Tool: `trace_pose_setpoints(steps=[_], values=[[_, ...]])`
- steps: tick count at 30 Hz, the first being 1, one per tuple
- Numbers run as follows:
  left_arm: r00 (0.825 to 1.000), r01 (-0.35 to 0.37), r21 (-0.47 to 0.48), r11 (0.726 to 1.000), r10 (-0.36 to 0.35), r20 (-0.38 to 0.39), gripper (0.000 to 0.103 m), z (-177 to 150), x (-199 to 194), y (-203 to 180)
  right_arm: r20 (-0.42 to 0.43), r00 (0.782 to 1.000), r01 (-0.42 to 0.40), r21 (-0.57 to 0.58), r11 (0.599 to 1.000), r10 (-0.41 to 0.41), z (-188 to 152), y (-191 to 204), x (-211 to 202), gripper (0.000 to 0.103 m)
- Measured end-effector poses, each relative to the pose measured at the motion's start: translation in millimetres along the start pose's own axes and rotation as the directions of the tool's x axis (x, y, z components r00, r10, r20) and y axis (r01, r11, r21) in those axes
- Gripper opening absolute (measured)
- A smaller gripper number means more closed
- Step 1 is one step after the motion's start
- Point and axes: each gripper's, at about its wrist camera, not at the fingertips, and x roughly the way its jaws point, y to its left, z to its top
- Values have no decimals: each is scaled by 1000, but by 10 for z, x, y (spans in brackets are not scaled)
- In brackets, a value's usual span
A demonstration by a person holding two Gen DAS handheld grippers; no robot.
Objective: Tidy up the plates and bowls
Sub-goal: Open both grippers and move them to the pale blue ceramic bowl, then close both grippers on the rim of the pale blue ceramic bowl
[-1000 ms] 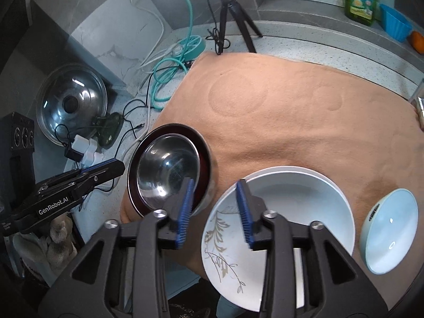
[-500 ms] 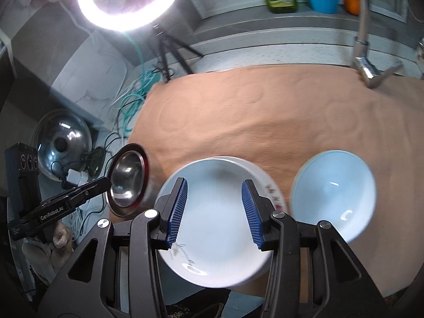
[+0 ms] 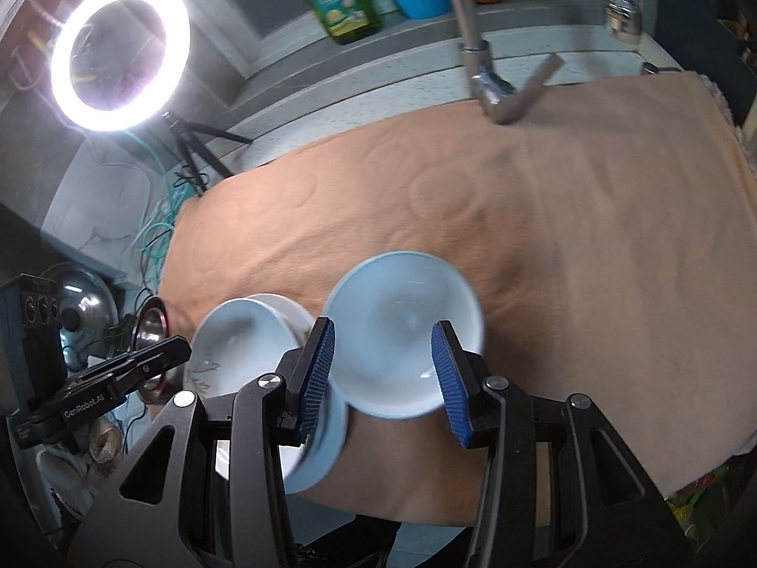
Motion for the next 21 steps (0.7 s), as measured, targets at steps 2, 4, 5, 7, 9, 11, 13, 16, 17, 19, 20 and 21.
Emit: trace_pose_setpoints(steps=[2,4,5,7,9,11,13,16,17,19,20,21], values=[[1000,9,11,1000,-9,-20,10,42,111,-74,-8,1000,8,17,1000,-8,-3,-115,18,44],[999,12,20,1000,-11,-36,10,89,225,-149,-19,1000,11,35,999,-10,1,-230,46,44],[999,15,23,1000,-14,-43,10,116,275,-180,-22,1000,12,43,999,-11,-4,-271,54,44],[998,21,28,999,-19,-58,10,168,370,-236,-33,999,8,69,998,-6,-2,-378,82,44],[997,24,33,999,-21,-71,11,206,447,-283,-44,999,0,88,996,4,-3,-454,115,44],[996,25,38,999,-22,-82,10,240,518,-322,-55,998,-5,102,995,10,0,-513,151,44],[995,28,37,999,-25,-98,10,265,585,-344,-66,998,-13,113,994,20,11,-564,188,44],[993,26,41,999,-21,-113,10,270,654,-362,-74,997,-15,117,993,24,10,-599,214,44],[993,28,41,999,-23,-118,10,272,678,-370,-77,997,-12,115,993,21,12,-608,230,44],[992,25,42,999,-19,-126,10,273,722,-386,-88,996,-13,116,993,23,10,-627,272,44],[991,22,43,999,-17,-130,10,277,744,-394,-92,995,-16,120,993,28,2,-643,288,44],[991,21,44,999,-15,-134,11,284,767,-400,-96,995,-21,124,992,33,-2,-652,306,44]])
